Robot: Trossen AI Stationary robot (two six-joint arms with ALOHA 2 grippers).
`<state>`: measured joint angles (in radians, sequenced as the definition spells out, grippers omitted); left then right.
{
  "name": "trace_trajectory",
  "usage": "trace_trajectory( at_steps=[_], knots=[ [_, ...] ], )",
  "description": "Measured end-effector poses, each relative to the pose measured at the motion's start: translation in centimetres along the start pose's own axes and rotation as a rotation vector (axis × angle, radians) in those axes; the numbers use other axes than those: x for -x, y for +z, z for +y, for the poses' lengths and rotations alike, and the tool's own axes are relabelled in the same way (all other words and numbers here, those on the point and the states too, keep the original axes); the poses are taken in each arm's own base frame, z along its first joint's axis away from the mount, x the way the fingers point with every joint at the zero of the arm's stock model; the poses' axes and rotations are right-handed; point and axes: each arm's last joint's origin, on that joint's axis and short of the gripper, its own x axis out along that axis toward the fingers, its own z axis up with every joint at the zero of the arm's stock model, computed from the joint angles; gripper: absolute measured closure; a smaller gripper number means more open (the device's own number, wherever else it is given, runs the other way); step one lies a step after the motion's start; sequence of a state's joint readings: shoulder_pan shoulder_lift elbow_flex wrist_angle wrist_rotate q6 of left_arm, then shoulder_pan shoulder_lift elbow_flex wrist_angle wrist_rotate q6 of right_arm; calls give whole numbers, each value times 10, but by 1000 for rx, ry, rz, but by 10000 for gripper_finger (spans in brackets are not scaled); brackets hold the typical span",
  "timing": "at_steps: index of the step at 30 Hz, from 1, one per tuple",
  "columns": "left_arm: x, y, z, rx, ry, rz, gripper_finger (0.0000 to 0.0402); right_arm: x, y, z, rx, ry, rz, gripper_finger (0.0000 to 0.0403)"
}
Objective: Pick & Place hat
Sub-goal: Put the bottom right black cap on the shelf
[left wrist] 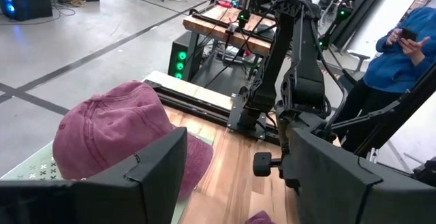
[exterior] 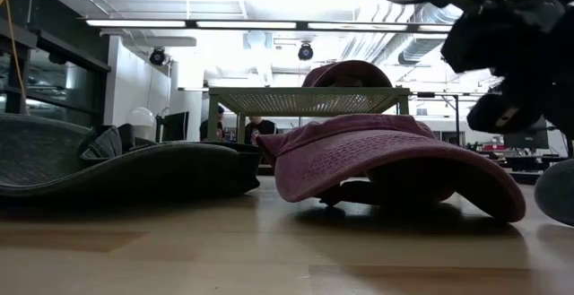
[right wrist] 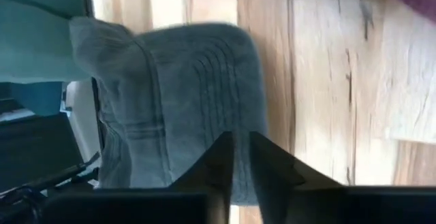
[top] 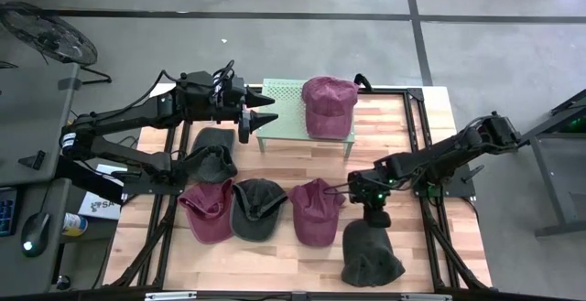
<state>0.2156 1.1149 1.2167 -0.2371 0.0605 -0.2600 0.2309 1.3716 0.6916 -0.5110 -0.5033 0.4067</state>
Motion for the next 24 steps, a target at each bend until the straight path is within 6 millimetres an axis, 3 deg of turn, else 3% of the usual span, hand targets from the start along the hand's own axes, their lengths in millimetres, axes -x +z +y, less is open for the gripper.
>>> trace_trajectory(
  at_steps=[11,15,24],
  knots=[
    [0,-1,0,8,-2,7,149,-6,-3,-6,-5,-32,-29,176],
    [0,-1,0,7,-2,7,149,-8,-3,-7,-2,-26,-12,159],
    [0,-2,0,3,2,20,149,-24,-1,-13,-25,33,67,162]
  ],
)
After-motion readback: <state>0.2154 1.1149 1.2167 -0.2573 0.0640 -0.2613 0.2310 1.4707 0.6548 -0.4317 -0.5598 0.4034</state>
